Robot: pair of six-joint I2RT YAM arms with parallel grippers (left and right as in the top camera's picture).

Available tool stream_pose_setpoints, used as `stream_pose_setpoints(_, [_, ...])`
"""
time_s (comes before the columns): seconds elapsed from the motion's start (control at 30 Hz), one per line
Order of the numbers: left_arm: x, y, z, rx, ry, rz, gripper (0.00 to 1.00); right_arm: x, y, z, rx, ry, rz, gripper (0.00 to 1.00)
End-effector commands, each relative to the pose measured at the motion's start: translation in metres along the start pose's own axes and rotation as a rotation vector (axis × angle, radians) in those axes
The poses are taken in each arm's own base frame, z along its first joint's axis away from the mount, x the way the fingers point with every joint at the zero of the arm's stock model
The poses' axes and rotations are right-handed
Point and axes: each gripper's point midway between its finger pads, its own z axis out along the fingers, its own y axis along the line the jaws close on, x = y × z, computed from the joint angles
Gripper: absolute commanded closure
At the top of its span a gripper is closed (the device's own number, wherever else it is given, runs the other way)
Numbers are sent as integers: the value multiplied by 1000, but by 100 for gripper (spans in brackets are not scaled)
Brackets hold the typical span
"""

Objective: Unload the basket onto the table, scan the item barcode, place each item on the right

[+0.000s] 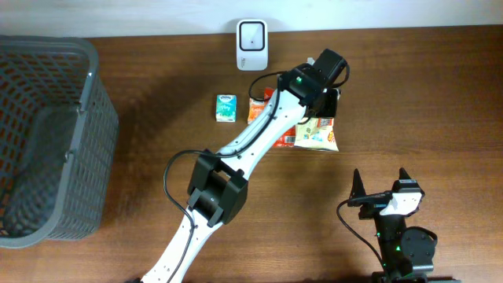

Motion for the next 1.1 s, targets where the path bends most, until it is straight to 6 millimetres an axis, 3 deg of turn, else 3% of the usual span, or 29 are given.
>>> stream_pose_setpoints(0.0, [-29,-16,-39,53,-82,28,53,3,-2,0,9,4,11,1])
stream_pose_setpoints(0.1, [-47,-9,-78,59,-124,5,47,3,-2,0,9,4,11,2])
stream_pose_setpoints(0.13, [-51,-1,-93,51,-130,-9,41,3,-2,0,9,4,11,1])
stream_pose_setpoints(0.17, [-57,17,-116,34,-135,-34,29,3,-2,0,9,5,11,1])
stream_pose_setpoints(0.27, [-60,48,-156,-4,-143,10,10,3,-2,0,9,4,11,1])
stream_pose_setpoints(0.33, [-58,74,-189,-38,-137,2,3,3,-2,0,9,5,11,2])
stream_pose_setpoints(0.6, [-68,143,-338,-73,-353,-135,1,3,-2,0,9,4,11,1])
stream_pose_setpoints(0.73, [-66,171,-397,-119,-468,-88,1,3,-2,0,9,4,11,1])
stream_pose_setpoints(0.87, [-58,192,-430,-165,-511,-88,1,3,-2,0,9,5,11,1])
stream_pose_setpoints(0.93, [-52,205,-434,-189,-495,-118,1,3,-2,0,9,5,11,1])
stream_pose_setpoints(1.07, [-29,265,-435,-377,-419,-286,1,3,-2,0,9,4,11,1])
